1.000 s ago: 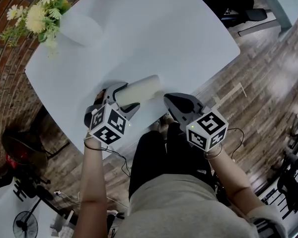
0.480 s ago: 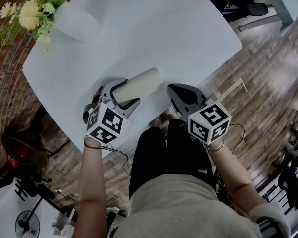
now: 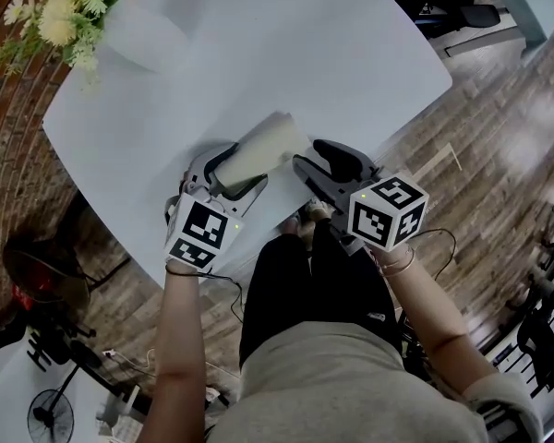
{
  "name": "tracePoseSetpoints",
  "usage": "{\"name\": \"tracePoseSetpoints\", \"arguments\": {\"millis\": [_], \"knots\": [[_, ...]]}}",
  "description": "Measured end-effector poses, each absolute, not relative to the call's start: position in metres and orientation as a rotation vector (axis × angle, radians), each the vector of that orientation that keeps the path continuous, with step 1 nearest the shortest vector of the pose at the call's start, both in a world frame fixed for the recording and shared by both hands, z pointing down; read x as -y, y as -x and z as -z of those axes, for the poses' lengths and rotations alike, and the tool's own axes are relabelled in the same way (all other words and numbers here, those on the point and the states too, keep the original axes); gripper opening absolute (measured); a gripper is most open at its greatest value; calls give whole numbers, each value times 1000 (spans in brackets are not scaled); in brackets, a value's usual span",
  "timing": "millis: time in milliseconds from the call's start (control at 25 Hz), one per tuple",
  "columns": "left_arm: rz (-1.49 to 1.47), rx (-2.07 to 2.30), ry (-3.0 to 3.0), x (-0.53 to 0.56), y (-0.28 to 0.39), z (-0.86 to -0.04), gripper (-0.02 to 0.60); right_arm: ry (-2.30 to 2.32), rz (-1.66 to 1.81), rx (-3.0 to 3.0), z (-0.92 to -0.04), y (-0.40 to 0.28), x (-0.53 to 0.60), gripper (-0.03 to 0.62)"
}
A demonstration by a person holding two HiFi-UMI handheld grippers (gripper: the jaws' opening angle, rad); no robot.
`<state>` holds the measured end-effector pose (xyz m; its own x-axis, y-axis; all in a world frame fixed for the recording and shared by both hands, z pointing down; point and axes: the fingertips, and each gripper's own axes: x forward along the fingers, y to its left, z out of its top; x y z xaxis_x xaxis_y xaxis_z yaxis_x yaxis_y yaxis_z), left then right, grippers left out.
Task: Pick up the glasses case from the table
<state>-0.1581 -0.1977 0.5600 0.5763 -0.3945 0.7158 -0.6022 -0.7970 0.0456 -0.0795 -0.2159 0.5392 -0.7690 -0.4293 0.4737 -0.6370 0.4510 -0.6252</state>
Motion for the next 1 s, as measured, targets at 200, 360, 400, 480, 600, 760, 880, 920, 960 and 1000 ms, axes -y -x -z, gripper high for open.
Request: {"name": "tracePoseSetpoints", "arguments": {"millis": [200,360,400,480,600,760,880,920,960,1000], "knots": [[-925,865,-2521,199,155,-554,291,-934,-1305,2486,-537,83,226,222],[-859,881,-2532,201,154,-551,290,-953,-1406,2517,-533,86,236,235],[-839,884,-2537,201,153,-550,290,-949,-1414,2519,-532,88,237,235],[-807,885,-2555,201,150,-548,290,-928,-1412,2522,-531,91,240,238],[-787,880,-2581,198,144,-547,290,-892,-1406,2534,-528,97,240,238],[-784,879,-2590,199,142,-546,290,-884,-1419,2521,-527,96,243,220],[-758,869,-2619,198,141,-543,287,-862,-1444,2509,-528,98,243,202],[-744,866,-2625,197,140,-541,285,-851,-1454,2512,-527,99,242,200],[-732,866,-2628,197,139,-540,285,-846,-1463,2517,-526,100,242,196],[-723,869,-2629,197,137,-539,285,-846,-1469,2522,-525,99,242,193]]}}
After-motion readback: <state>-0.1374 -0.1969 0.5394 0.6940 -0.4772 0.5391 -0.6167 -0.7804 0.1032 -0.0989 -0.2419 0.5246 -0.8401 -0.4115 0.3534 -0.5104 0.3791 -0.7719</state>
